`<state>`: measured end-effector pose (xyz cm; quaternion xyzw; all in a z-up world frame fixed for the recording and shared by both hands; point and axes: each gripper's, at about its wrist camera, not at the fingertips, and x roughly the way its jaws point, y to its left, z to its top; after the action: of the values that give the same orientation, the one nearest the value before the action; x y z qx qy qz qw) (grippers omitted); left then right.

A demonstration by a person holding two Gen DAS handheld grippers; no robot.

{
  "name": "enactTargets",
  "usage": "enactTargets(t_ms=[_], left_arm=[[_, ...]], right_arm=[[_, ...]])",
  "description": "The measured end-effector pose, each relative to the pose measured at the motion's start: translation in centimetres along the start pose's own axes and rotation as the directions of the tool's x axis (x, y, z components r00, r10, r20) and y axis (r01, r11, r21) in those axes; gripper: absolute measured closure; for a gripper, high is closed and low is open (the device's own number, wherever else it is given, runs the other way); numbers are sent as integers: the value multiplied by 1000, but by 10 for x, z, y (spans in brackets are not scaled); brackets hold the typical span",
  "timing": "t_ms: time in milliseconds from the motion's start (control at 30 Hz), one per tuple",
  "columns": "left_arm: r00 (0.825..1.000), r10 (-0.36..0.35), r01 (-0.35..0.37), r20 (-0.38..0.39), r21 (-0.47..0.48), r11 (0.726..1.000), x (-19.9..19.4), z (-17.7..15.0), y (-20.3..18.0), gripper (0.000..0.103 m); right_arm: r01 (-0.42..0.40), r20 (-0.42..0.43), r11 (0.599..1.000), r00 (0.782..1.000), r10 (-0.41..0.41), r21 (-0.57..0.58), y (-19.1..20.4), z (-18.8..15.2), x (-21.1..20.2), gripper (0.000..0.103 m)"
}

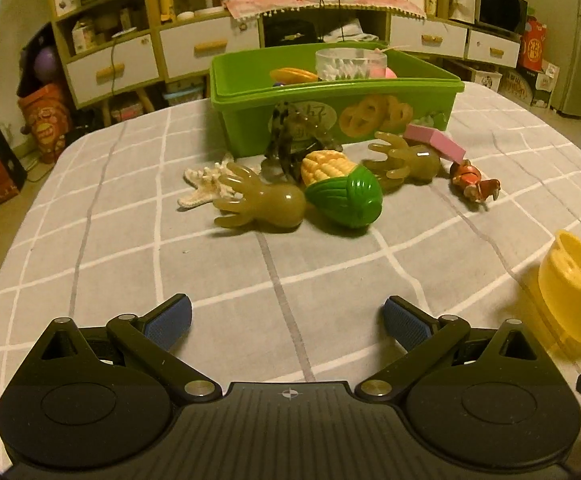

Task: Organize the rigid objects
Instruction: 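Move the right gripper to the yellow bowl while the left gripper approaches the green corn, then close the right gripper on the yellow bowl rim while the left gripper grasps the green corn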

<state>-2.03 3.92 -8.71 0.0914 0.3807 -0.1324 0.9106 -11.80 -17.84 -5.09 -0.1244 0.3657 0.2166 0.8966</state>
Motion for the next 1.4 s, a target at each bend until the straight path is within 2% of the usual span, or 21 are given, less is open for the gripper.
enactTargets(t_ms=[133,300,433,567,667,833,1033,1167,1300,1400], left_arm=[[999,-29,26,-38,-81,996,5,3,8,1],[997,-32,27,-75,-72,997,6,9,6,3],[997,-67,64,-49,-59,996,5,12,-2,12],[993,-114,112,-31,-59,992,8,20,-12,18],[989,-149,147,-21,-66,987,13,25,-19,21],[990,-141,142,8,-56,988,20,31,-27,29],[988,-147,152,49,-136,979,27,37,-20,36],[987,-147,156,68,-150,976,30,42,-20,38],[988,-135,147,75,-175,974,34,46,-20,31],[988,-123,138,88,-185,973,36,47,-19,32]], right_arm=[[21,9,1000,1000,-21,20,-3,2,3,26],[31,29,998,999,-33,56,-10,4,0,26],[11,-38,998,999,-8,63,-9,2,11,26],[23,-91,996,996,-16,83,-10,0,25,26],[35,-85,991,996,-24,132,-17,1,29,25],[64,-77,982,996,-51,175,-26,4,32,25],[75,-65,979,996,-64,191,-29,5,33,26],[80,-56,975,996,-70,208,-30,6,31,32],[77,-47,969,997,-68,233,-33,8,30,41],[70,-41,965,997,-62,252,-34,9,29,45]])
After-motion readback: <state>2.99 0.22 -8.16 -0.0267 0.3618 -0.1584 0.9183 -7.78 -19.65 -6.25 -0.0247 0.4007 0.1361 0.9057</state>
